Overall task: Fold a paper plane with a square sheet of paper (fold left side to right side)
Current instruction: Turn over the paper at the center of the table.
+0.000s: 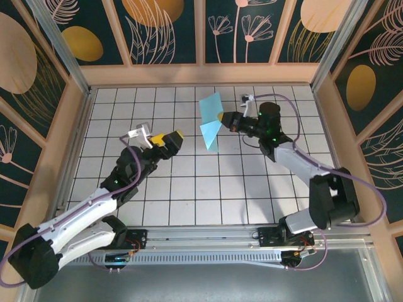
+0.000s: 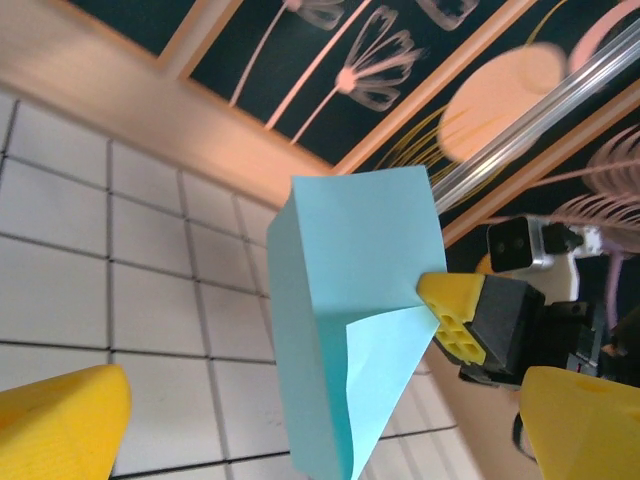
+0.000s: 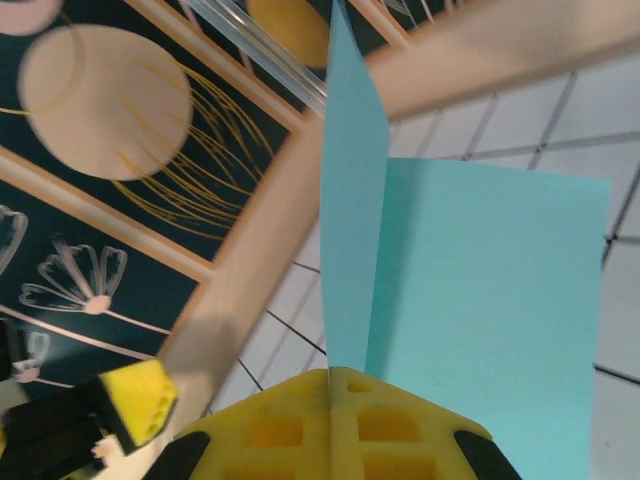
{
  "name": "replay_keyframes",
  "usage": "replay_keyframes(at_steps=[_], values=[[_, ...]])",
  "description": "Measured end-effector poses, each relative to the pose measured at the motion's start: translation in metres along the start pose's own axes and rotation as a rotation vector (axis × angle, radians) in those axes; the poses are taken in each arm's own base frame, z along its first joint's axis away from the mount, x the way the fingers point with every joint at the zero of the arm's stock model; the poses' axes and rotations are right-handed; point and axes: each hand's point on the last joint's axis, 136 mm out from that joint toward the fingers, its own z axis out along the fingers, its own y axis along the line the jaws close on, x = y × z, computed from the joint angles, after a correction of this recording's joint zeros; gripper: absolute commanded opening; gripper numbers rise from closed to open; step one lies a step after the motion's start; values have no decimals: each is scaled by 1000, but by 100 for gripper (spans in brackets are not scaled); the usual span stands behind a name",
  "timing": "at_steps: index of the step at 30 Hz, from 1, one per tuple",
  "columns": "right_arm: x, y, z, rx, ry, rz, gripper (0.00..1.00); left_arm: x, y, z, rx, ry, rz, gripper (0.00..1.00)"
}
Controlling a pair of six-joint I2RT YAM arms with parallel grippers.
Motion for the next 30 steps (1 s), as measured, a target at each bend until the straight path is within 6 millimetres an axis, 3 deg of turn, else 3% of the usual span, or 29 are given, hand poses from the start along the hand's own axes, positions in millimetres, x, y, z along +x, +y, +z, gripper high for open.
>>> replay_keyframes(at_steps=[4,11,24,30], values=[[-24,34,-24,-109,-86,-21,0,-6,-23,-6,138,-26,-63,99],[-41,75,-39,-265,-134,-4,0,0,-67,7,354,56,-121,99],[-37,100,-40,-366,-114,57,0,28,-107,33,536,203,-186,99],[-34,105,-39,-385,-106,71,0,30,-116,40,566,218,-199,86]])
